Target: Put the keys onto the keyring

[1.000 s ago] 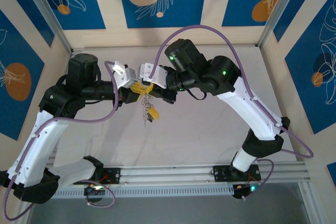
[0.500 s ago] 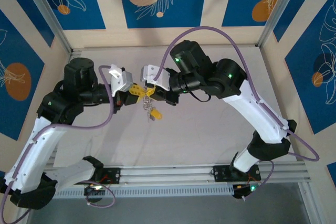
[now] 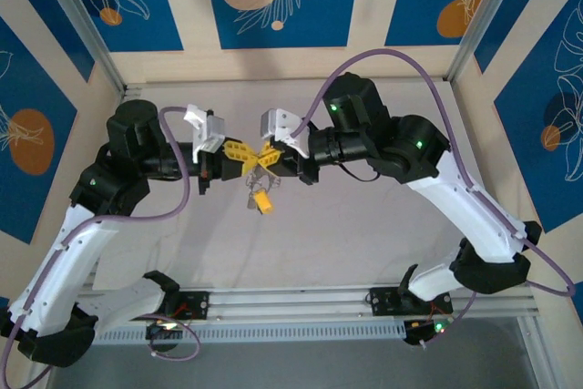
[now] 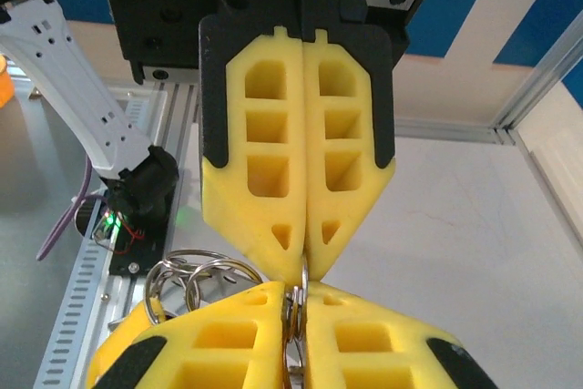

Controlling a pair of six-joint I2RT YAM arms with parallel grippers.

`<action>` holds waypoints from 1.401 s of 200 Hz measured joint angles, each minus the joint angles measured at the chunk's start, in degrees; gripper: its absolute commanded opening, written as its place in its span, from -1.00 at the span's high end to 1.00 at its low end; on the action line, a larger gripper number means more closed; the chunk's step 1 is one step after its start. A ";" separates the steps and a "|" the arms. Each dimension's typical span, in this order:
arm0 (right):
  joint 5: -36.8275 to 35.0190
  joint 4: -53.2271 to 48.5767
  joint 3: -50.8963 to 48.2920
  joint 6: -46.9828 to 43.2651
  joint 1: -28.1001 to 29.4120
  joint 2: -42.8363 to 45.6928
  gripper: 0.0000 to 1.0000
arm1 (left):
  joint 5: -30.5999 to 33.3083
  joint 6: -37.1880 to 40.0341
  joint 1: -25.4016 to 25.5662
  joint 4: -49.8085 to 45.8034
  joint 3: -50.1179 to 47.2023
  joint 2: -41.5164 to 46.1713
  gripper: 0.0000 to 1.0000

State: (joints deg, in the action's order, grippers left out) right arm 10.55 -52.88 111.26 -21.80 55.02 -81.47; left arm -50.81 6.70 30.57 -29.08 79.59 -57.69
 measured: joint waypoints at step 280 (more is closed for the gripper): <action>7.69 26.58 -20.63 11.15 -4.98 13.55 0.93 | -6.43 -35.76 -0.48 53.57 -13.99 0.72 1.00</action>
State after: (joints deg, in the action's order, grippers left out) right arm 18.24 -26.30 90.63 -10.66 50.04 -67.92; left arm -57.23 -29.06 30.09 24.49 65.60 -56.97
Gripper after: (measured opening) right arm 0.068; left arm 0.046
